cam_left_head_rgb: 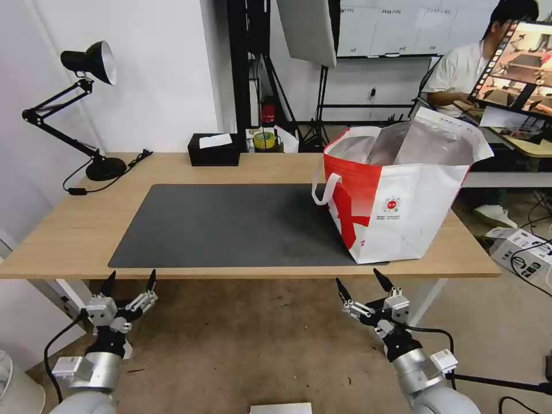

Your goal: Pick up the trash from the table and place it into the takeout bag.

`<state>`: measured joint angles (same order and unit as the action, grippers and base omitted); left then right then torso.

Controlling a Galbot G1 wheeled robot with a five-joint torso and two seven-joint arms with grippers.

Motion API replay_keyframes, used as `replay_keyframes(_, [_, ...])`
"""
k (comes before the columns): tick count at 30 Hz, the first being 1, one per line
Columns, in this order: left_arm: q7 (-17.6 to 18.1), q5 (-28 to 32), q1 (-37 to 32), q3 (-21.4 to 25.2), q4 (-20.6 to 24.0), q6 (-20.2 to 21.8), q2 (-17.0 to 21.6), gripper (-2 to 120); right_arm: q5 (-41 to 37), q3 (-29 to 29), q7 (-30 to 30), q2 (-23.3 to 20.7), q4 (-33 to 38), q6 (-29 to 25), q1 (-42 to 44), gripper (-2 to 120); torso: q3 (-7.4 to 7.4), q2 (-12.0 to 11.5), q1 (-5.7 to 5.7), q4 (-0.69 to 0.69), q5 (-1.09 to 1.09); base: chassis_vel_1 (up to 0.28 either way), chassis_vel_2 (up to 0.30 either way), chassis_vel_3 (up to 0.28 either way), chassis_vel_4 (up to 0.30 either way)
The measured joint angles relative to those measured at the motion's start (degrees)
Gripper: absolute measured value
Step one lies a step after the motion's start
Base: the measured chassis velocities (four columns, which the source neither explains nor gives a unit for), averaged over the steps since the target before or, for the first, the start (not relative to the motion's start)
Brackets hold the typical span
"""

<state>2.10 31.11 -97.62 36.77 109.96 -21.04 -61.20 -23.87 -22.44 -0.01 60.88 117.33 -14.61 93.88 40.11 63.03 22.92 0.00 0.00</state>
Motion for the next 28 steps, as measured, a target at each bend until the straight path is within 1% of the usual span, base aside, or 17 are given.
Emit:
replay_keyframes(3, [-0.57, 0.23, -0.18, 0.02, 0.0, 0.01, 0.34, 100, 0.0, 0.0, 0.0, 0.0, 0.0, 0.0, 0.0, 100, 0.0, 0.0, 0.0, 0.0, 0.0, 0.0, 0.0, 0.0, 0.0])
replay_keyframes(28, [-0.57, 0.43, 0.08, -0.14, 0.06, 0.28, 0.52, 100, 0.0, 0.0, 0.0, 0.0, 0.0, 0.0, 0.0, 100, 0.0, 0.0, 0.0, 0.0, 0.0, 0.0, 0.0, 0.0, 0.0])
